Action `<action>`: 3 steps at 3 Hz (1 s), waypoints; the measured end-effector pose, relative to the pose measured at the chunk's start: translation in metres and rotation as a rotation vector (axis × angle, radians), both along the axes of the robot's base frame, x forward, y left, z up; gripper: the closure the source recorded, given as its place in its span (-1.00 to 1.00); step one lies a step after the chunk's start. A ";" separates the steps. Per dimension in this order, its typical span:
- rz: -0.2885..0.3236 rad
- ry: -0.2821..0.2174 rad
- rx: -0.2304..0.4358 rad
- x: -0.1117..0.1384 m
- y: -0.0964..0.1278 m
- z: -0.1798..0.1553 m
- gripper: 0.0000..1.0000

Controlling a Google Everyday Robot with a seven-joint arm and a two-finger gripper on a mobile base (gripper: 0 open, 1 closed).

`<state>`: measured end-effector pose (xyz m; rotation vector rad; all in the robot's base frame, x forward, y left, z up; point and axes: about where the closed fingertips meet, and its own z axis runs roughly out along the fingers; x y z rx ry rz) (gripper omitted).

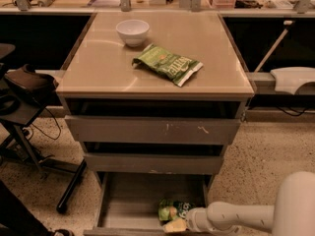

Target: Pick green rice chip bag from bottom drawer and place on counter

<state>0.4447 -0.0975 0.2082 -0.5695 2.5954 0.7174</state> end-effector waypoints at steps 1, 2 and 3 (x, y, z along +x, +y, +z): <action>-0.015 -0.005 0.013 0.000 0.001 0.000 -1.00; -0.025 -0.018 0.002 0.005 0.008 -0.007 -1.00; -0.031 -0.073 0.003 0.021 0.021 -0.022 -1.00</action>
Offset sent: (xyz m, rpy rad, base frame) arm 0.0169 0.0190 -0.0212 -0.0235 -0.0492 -0.0507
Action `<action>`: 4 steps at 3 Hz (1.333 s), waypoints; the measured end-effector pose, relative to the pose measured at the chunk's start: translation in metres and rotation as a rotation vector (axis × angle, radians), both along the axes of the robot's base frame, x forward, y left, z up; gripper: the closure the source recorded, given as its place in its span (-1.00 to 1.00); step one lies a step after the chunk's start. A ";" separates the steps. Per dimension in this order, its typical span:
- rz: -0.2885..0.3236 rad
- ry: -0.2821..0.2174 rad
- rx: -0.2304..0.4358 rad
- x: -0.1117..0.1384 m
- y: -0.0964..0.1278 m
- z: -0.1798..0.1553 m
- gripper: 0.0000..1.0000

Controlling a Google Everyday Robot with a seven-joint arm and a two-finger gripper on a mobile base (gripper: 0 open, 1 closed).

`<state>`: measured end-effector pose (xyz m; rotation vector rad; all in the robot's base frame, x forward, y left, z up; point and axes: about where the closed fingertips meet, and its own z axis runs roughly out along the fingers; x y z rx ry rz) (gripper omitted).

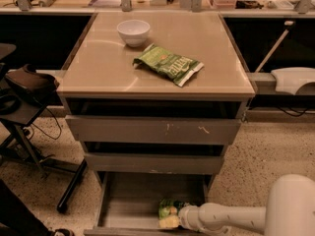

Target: Pick green rice chip bag from bottom drawer and place on counter

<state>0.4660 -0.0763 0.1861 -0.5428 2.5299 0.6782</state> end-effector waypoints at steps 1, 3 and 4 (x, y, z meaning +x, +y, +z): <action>-0.037 -0.098 0.005 0.022 0.003 -0.005 -1.00; 0.027 -0.145 -0.031 0.015 0.015 -0.013 -1.00; 0.111 -0.236 -0.120 0.022 0.031 -0.039 -1.00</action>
Offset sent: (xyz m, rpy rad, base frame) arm 0.0200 0.0027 -0.0043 0.0045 -0.0879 -0.0326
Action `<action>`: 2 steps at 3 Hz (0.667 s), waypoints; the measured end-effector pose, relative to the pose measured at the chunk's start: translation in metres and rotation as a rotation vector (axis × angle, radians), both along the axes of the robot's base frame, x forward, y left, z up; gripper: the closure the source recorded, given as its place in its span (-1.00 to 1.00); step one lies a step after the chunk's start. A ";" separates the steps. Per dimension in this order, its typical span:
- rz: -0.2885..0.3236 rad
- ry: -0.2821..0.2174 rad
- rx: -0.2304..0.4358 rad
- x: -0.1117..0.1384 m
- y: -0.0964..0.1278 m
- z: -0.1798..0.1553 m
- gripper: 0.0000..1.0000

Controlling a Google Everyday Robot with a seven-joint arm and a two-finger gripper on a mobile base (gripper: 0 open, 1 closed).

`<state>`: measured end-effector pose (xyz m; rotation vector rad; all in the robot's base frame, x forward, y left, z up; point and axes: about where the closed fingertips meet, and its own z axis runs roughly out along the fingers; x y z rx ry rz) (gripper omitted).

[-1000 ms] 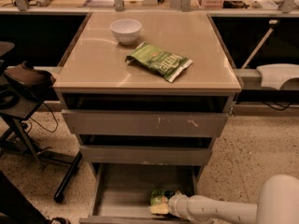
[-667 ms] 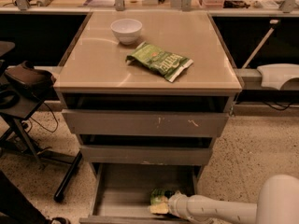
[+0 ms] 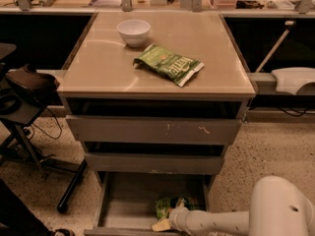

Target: Pick green rice chip bag from bottom drawer and place on counter

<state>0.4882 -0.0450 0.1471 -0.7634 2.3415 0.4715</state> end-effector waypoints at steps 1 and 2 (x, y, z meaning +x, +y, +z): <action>0.003 -0.006 -0.004 0.000 0.001 0.002 -1.00; 0.003 -0.006 -0.004 0.000 0.001 0.002 -0.62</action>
Offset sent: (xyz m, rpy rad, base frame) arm 0.0005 0.0010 0.0021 -0.0045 -0.0058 0.0030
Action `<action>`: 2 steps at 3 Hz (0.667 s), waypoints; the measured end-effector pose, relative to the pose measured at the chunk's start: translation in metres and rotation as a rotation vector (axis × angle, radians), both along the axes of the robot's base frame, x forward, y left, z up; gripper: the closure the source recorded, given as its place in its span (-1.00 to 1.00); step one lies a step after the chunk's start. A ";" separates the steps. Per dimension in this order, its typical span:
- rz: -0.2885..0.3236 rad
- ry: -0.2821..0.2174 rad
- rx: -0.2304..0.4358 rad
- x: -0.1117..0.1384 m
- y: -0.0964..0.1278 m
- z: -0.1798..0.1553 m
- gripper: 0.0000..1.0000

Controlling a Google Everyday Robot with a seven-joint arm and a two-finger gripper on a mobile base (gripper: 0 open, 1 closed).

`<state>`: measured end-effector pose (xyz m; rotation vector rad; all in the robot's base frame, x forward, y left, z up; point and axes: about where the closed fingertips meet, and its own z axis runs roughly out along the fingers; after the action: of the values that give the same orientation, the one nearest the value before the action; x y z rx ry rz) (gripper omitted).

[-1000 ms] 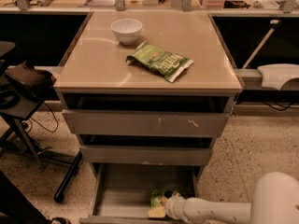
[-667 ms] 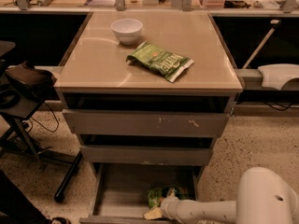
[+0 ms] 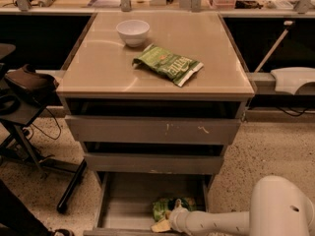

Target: Pick green rice chip bag from bottom drawer and place on counter

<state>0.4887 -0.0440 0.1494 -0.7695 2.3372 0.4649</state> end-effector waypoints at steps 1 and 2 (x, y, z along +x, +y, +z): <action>0.000 0.000 0.000 0.000 0.000 0.000 -0.16; 0.000 0.000 0.000 0.000 0.000 0.000 0.31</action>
Offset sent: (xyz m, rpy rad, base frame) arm 0.0000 0.0000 0.0000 0.0000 0.0000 0.0000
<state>0.4887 -0.0439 0.1494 -0.7695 2.3372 0.4650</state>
